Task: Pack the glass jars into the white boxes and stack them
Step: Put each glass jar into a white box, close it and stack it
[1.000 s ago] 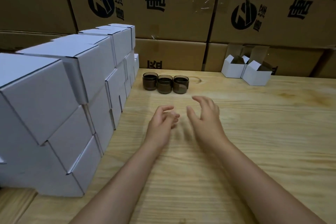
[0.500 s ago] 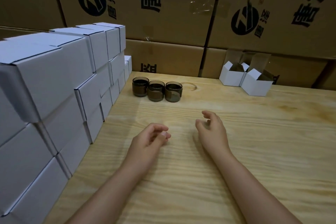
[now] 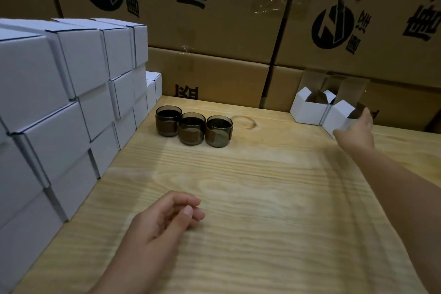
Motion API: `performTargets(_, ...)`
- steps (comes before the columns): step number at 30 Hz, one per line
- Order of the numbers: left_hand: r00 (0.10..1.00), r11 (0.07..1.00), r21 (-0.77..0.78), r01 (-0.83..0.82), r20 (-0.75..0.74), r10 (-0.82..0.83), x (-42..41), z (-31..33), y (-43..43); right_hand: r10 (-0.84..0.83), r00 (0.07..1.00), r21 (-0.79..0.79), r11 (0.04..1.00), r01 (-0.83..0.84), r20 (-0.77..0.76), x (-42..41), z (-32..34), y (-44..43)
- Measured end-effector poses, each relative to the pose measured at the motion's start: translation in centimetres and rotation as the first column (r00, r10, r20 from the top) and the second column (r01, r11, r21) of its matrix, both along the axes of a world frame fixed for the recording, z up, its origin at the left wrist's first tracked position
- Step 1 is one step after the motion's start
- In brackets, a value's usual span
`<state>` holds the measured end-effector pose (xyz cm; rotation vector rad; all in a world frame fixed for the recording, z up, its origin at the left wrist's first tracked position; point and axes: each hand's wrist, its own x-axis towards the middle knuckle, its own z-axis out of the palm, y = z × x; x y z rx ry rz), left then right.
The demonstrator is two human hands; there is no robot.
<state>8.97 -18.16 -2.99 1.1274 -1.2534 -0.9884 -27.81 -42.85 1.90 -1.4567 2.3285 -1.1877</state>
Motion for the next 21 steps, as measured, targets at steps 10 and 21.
performTargets(10, 1.000, 1.000, -0.003, 0.012, -0.021, -0.012, 0.1, 0.1, -0.1, 0.066, 0.995, 0.015, 0.998, -0.065, -0.076, 0.3, 0.4, -2.1)
performTargets(21, 0.994, 0.997, 0.035, 0.064, 0.091, -0.067, 0.2, 0.4, 0.2, 0.152, 0.988, -0.126, 0.980, -0.154, -0.031, 7.8, -0.5, 9.0)
